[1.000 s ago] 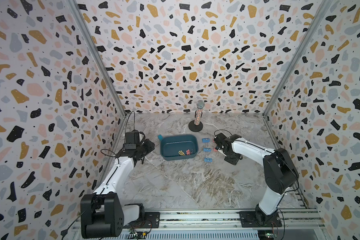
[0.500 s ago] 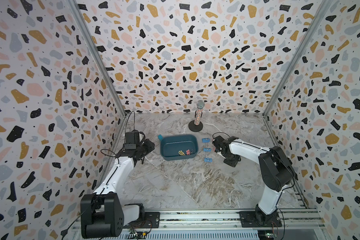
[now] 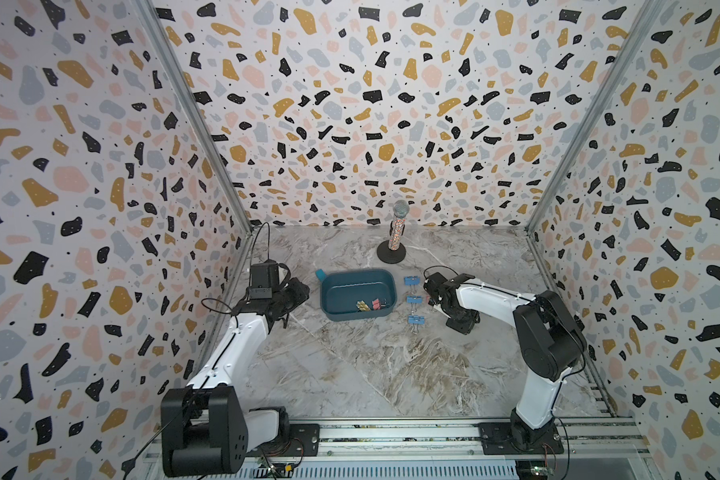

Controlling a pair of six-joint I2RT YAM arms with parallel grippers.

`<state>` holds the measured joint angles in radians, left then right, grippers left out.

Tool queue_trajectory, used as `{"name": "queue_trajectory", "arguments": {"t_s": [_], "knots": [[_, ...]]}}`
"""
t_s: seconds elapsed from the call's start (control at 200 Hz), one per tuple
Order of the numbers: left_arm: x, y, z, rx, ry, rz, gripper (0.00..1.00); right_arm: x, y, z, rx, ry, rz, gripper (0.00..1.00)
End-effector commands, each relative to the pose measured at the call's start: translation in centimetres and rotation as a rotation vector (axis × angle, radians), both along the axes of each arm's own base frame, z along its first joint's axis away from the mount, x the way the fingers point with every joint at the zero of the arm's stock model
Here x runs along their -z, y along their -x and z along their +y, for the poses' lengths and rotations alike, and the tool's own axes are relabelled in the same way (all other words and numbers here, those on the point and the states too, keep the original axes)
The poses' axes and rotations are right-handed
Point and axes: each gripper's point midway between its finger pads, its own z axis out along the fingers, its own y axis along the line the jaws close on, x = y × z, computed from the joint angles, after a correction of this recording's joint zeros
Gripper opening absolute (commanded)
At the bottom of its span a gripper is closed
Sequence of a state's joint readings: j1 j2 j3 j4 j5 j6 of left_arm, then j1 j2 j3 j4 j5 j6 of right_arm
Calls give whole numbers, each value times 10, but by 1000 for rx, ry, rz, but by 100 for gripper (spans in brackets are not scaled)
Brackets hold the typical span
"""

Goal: Take out the binder clips from the storage box
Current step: Place the binder clip at the center of the board, then move the binder clip to the center of the board.

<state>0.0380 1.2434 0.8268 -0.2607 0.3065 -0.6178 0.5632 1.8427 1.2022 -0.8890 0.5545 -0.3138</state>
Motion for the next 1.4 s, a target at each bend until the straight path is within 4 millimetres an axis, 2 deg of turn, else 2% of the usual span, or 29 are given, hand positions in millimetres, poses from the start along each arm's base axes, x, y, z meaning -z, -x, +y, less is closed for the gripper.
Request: {"name": "queue_trajectory", "arguments": {"t_s": [0.0,0.215,0.37,1.306,1.396], "knots": [[-8,-1,-3,18,-4,-35,31,0,4,-2,5,13,9,14],[-8,-1,-2,17,-5,-34,31,1,5,3,7,-20,15,14],[-8,0,-2,18,-6,-37,31,3,6,6,0,-30,22,9],[-8,0,-2,17,-6,-38,31,14,8,43,-189,-59,23,9],[-8,0,-2,17,-7,-38,31,15,9,42,-214,-54,16,4]]}}
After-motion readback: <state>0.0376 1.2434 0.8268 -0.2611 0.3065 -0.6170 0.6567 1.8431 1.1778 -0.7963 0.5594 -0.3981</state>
